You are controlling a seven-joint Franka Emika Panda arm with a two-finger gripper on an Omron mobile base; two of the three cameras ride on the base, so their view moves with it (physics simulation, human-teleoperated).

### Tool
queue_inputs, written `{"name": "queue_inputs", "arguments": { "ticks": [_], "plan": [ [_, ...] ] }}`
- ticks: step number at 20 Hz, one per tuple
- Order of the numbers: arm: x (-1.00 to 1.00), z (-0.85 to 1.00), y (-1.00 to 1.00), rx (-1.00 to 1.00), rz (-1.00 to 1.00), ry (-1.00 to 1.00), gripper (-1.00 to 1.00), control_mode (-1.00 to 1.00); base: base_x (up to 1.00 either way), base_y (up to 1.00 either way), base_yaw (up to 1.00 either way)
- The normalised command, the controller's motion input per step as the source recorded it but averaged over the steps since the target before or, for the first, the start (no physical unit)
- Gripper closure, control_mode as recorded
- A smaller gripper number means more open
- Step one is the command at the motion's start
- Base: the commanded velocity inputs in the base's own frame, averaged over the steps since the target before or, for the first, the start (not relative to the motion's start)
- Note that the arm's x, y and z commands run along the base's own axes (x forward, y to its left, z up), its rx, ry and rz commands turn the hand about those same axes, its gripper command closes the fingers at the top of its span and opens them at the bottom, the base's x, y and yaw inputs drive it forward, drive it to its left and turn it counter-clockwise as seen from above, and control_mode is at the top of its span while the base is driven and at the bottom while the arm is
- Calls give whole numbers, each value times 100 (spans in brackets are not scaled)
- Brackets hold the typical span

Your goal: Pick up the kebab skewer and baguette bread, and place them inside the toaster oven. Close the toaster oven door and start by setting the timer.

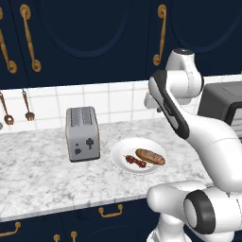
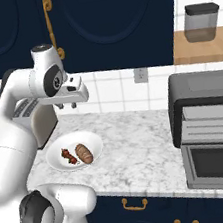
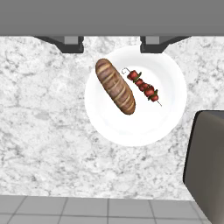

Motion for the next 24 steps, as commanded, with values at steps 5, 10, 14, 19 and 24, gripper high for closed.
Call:
{"name": "queue_inputs", "arguments": {
  "ticks": [5, 10, 14, 19, 24],
  "plan": [
    [0, 0, 0, 0, 0, 0, -100, 100, 0, 0, 0],
    [0, 0, 0, 0, 0, 0, -100, 100, 0, 0, 0],
    [0, 0, 0, 0, 0, 0, -100, 100, 0, 0, 0],
    [0, 0, 0, 0, 0, 0, -100, 100, -2, -43, 0],
    [0, 0, 0, 0, 0, 0, -100, 100, -5, -85, 0]
  ]
}}
